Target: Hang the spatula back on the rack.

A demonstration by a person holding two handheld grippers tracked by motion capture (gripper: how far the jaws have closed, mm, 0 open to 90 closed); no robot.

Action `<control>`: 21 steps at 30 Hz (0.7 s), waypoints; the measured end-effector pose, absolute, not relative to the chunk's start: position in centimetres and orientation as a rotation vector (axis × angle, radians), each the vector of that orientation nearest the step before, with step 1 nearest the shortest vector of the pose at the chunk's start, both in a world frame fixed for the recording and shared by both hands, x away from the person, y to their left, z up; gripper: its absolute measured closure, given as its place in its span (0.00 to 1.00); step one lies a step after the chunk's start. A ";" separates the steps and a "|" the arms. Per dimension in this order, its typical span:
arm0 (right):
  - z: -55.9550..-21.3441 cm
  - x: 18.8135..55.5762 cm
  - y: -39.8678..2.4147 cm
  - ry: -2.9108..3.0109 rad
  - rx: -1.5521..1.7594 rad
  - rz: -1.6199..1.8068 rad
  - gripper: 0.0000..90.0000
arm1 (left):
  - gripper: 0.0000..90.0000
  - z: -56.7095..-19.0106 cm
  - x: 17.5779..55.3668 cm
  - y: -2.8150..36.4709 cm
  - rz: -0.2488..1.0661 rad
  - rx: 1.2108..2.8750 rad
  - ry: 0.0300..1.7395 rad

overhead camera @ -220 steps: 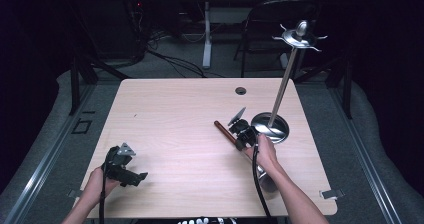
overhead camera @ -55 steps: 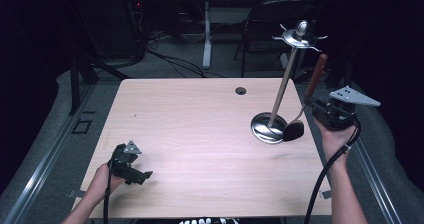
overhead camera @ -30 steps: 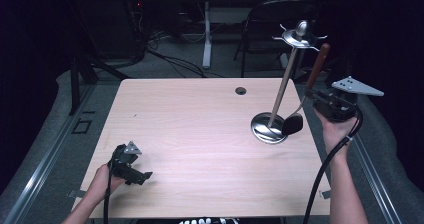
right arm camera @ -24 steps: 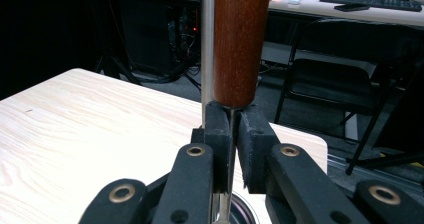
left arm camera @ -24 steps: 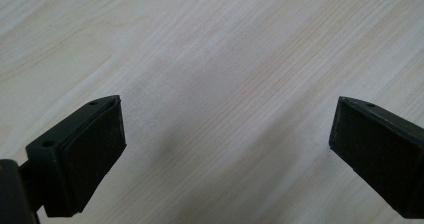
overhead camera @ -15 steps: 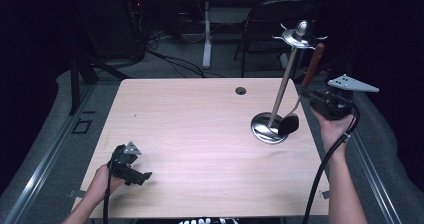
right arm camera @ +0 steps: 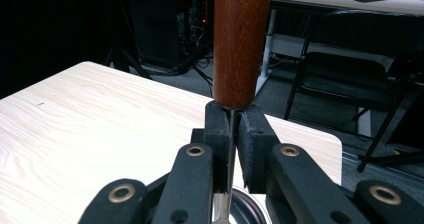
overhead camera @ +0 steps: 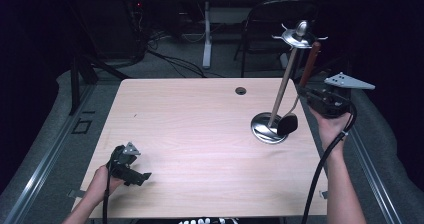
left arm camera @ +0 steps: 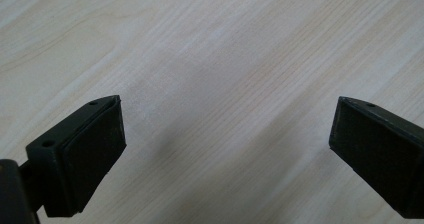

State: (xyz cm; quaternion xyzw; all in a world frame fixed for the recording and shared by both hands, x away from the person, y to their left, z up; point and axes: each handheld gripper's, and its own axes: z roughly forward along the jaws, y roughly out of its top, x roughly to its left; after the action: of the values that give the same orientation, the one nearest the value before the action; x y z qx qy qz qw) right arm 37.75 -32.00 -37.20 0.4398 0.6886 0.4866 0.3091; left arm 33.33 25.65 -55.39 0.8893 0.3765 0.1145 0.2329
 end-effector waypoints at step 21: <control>-37.4 38.1 -31.3 1.797 1.169 1.241 0.93 | 0.01 -55.4 33.2 25.6 0.317 2.436 1.039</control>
State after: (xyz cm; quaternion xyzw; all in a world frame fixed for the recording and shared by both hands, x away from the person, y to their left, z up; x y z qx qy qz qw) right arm 38.08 -31.30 -37.37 0.4461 0.6858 0.4735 0.3263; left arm 33.23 25.64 -55.39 0.8878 0.3786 0.1154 0.2350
